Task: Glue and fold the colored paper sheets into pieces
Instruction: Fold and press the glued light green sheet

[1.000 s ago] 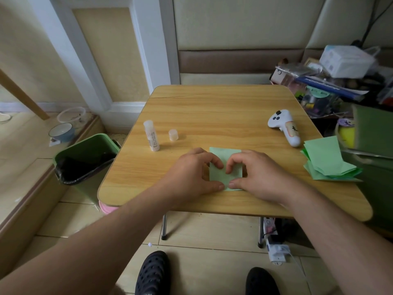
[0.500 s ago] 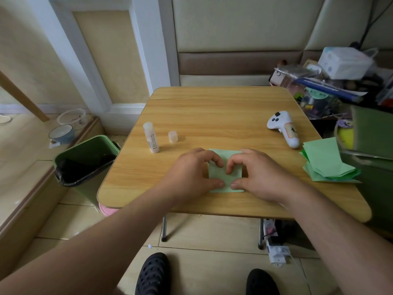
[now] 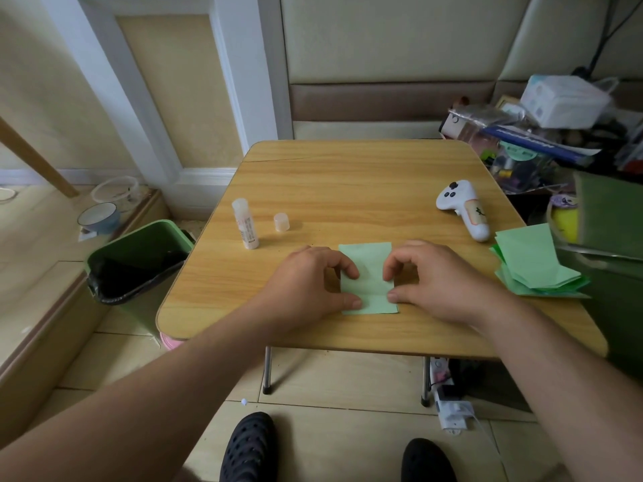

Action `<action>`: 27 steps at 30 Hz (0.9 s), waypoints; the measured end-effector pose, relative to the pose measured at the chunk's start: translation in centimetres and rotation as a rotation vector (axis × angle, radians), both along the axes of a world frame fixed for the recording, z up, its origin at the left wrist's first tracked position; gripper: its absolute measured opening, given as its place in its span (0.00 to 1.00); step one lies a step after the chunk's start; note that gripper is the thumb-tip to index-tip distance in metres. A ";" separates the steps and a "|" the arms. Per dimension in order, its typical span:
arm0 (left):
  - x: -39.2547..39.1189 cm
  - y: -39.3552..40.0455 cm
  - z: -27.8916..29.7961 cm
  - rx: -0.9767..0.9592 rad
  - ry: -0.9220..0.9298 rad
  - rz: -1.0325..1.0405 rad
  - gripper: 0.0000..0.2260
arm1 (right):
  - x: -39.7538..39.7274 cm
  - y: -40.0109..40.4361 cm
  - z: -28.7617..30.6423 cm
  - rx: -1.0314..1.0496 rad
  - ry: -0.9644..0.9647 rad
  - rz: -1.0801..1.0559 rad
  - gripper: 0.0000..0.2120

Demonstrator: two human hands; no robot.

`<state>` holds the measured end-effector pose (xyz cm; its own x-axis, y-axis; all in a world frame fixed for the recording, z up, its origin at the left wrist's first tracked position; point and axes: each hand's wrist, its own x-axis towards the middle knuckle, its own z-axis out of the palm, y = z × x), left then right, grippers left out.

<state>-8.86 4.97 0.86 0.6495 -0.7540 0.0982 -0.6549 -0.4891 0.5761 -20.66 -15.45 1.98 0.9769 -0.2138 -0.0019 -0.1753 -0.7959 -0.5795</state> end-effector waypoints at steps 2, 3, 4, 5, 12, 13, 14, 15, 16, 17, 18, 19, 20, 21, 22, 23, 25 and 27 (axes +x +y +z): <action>-0.2 0.0 0.1 -0.003 0.011 0.004 0.17 | -0.1 -0.1 0.0 0.004 0.020 0.005 0.13; -0.2 0.0 0.2 -0.004 0.015 0.005 0.18 | -0.2 -0.1 0.1 0.007 0.027 0.009 0.14; -0.3 0.1 0.2 -0.004 0.013 0.004 0.18 | -0.2 0.0 0.1 0.011 0.030 0.011 0.14; -0.3 0.1 0.3 -0.003 0.010 0.002 0.18 | -0.1 0.1 0.0 0.010 0.028 0.015 0.15; -0.2 0.1 0.1 0.011 -0.031 -0.011 0.19 | 0.3 0.6 -0.4 -0.007 0.030 0.029 0.14; -0.1 0.1 0.1 0.010 -0.042 -0.013 0.19 | 0.3 0.6 -0.4 -0.009 0.032 0.029 0.14; -0.1 0.1 0.0 0.009 -0.053 -0.014 0.19 | 0.4 0.5 -0.4 -0.010 0.035 0.032 0.14; -0.1 0.2 -0.1 0.008 -0.061 -0.016 0.19 | 0.4 0.6 -0.3 -0.010 0.040 0.034 0.14; 0.0 0.2 -0.1 0.009 -0.065 -0.019 0.19 | 0.4 0.6 -0.3 -0.010 0.046 0.035 0.14; 0.0 0.2 -0.1 0.009 -0.067 -0.022 0.19 | 0.3 0.6 -0.2 -0.011 0.052 0.036 0.14; 0.0 0.2 -0.1 0.011 -0.067 -0.025 0.19 | 0.3 0.6 -0.2 -0.014 0.057 0.037 0.14; 0.0 0.2 -0.1 0.011 -0.068 -0.029 0.19 | 0.3 0.6 -0.1 -0.017 0.062 0.038 0.13; 0.0 0.2 -0.2 0.010 -0.071 -0.033 0.19 | 0.3 0.6 -0.1 -0.023 0.064 0.038 0.13; 0.1 0.2 -0.2 0.008 -0.076 -0.036 0.20 | 0.4 0.7 -0.1 -0.035 0.062 0.040 0.13; 0.1 0.2 -0.3 0.005 -0.082 -0.037 0.20 | 0.4 0.7 -0.1 -0.049 0.062 0.041 0.14; 0.2 0.2 -0.3 0.003 -0.086 -0.037 0.20 | 0.4 0.7 -0.1 -0.062 0.063 0.043 0.14; 0.2 0.2 -0.4 0.005 -0.088 -0.039 0.20 | 0.5 0.6 -0.1 -0.078 0.064 0.045 0.14; 0.2 0.2 -0.5 0.007 -0.089 -0.038 0.20 | 0.4 0.6 -0.1 -0.083 0.066 0.045 0.14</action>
<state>-8.62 5.14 0.41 0.6092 -0.7789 0.1486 -0.7216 -0.4669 0.5112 -20.21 -14.86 1.90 0.9838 -0.1718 -0.0512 -0.1741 -0.8484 -0.4999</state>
